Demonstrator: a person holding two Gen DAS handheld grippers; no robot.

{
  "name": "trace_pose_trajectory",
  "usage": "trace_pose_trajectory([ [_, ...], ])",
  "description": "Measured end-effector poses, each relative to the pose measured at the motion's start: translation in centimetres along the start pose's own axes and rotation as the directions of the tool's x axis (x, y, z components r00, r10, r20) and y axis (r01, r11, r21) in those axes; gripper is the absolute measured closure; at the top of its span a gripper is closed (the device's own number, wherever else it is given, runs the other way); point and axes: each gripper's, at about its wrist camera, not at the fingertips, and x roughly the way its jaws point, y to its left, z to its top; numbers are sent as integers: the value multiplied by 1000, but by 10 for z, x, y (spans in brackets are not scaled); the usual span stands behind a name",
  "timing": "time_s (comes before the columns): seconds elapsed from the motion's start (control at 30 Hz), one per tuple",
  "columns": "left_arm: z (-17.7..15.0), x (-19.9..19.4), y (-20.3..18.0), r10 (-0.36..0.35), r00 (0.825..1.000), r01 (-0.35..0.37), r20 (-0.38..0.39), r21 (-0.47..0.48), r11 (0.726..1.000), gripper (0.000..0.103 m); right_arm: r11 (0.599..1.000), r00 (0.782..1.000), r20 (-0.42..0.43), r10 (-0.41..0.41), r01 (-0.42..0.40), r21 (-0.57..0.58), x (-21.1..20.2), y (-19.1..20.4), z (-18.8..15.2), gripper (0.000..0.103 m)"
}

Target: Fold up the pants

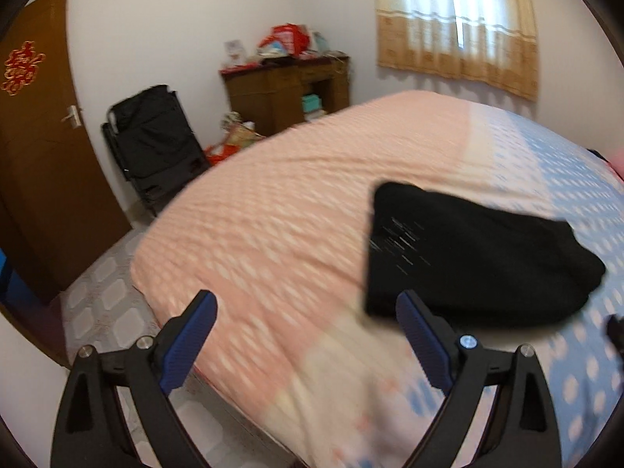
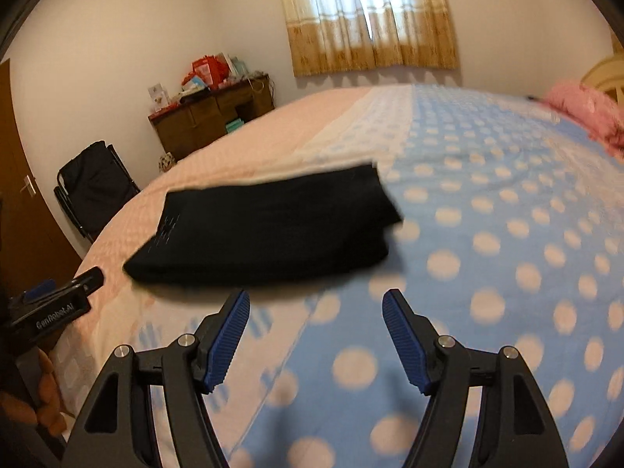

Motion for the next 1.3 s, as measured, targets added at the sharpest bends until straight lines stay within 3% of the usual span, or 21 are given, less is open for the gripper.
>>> trace_pose_trajectory([
  [0.1, -14, -12, -8, -17, 1000, 17, 0, 23, 1000, 7, 999, 1000, -8, 21, -21, 26, -10, -1, -12, 31],
  [0.23, -33, -38, -13, -58, 998, 56, 27, 56, 997, 6, 999, 997, 75, 14, -17, 31, -47, 1, -13, 31],
  [0.4, -35, -67, -18, -102, 992, 97, 70, 75, 992, 1, 1000, 969, 245, -15, 14, 7, -102, 12, -2, 26],
  [0.53, -31, -88, -20, -135, 984, 129, 118, 61, 990, 0, 999, 943, 333, -26, 35, -21, -127, 24, 1, 24],
  [0.67, -29, -94, -24, -135, 981, 123, 137, 91, 988, 0, 998, 936, 351, -15, 34, -48, -132, 31, 3, 24],
  [0.93, -33, -91, -29, -121, 984, 110, 128, 89, 990, 0, 999, 950, 312, -19, 27, -21, -118, 22, 0, 24],
  [1.3, -36, -86, -36, -110, 988, 98, 111, 101, 990, 0, 1000, 952, 306, -19, 19, 6, -116, 15, -1, 24],
])
